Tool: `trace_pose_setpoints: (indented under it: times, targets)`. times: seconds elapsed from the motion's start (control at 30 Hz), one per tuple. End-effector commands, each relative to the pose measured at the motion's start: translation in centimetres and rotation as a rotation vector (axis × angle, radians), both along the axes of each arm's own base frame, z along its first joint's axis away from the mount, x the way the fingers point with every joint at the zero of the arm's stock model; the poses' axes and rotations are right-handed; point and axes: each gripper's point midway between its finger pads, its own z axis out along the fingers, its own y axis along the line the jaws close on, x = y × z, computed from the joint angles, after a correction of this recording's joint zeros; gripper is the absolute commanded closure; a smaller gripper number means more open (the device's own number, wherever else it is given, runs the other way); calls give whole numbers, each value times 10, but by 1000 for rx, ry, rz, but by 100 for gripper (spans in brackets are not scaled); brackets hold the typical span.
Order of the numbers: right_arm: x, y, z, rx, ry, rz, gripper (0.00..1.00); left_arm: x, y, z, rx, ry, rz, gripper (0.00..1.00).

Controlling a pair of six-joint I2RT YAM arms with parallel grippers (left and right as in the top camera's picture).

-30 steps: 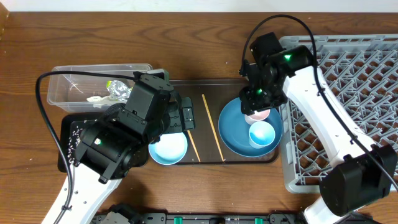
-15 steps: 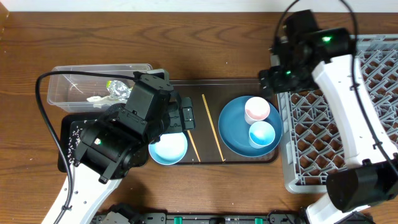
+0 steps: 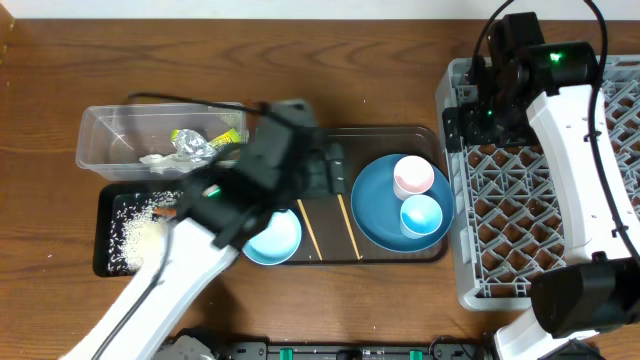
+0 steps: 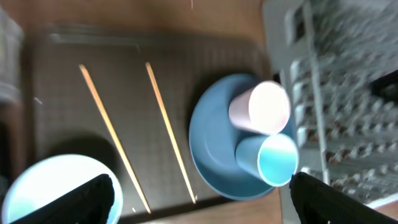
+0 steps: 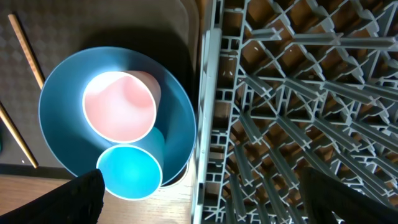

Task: Sort waste into correct bins and load items into the dishwasher rack
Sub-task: 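Move the left gripper over the blue plate to the pink cup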

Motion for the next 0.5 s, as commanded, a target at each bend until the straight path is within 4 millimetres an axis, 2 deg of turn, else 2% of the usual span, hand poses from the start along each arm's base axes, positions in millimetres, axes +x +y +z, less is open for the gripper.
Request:
trace_pose_setpoints:
  times: [0.0,0.1,0.2,0.47]
  targets:
    - [1,-3,7,-7,-24,-3,1,-4,-23,-34,47,90,-50,13]
    - [1,-3,7,-7,-24,-4,1,-3,-43,-56,74,121,-90,16]
    - [1,-3,7,-7,-24,-4,1,-1,-60,-70,80,124,-120,18]
    - [1,-3,7,-7,-24,-3,1,13,-82,-80,50,88,-136,18]
